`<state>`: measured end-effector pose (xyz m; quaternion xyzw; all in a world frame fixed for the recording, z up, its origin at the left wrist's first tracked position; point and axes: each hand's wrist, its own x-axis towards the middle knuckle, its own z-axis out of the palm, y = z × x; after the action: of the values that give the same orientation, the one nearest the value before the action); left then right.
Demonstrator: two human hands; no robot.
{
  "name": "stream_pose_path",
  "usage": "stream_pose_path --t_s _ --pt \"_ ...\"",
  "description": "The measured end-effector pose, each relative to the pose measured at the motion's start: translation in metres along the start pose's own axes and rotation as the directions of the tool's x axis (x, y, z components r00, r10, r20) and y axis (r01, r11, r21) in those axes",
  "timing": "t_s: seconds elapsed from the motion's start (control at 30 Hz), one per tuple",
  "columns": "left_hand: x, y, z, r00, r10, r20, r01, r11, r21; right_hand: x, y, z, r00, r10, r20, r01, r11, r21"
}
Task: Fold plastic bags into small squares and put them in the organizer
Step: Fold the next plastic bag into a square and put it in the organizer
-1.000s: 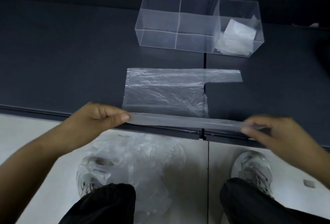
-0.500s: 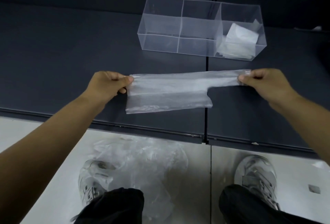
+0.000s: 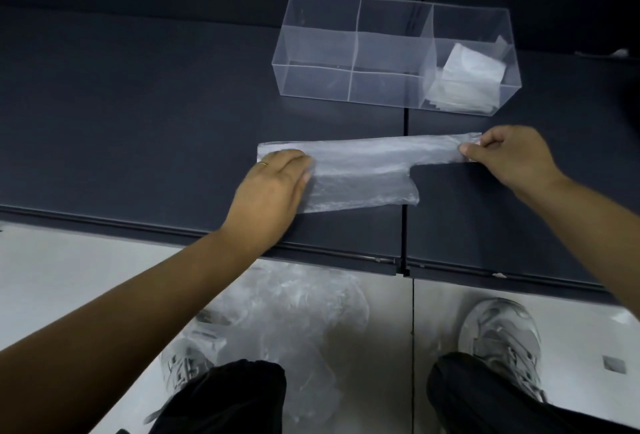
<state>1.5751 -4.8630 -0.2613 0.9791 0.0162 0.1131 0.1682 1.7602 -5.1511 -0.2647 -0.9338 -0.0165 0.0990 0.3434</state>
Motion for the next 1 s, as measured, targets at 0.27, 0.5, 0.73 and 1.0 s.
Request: stream_pose_path --t_s 0.27,0.5,0.73,1.0 --pt "-0.005 -0.024 0.015 0.955 -0.069 0.288 0.007 0.978 0.21 -0.033 -0.042 0.0 0.942 -0.256 -0.218 0.184 0.935 -0.304" --pt "-0.006 -0.022 0.012 0.943 -0.044 0.33 -0.041 0.968 0.246 -0.113 -0.135 0.116 0.72 -0.598 0.351 0.65 0.759 -0.04" --pt "-0.006 -0.027 0.009 0.929 -0.06 0.365 -0.052 0.956 0.29 -0.081 -0.07 0.114 0.789 -0.491 0.369 0.614 0.641 -0.46" --pt "-0.008 -0.032 0.003 0.925 -0.136 0.355 0.038 0.963 0.268 -0.065 -0.011 0.049 0.92 -0.344 0.187 0.388 0.739 -0.55"
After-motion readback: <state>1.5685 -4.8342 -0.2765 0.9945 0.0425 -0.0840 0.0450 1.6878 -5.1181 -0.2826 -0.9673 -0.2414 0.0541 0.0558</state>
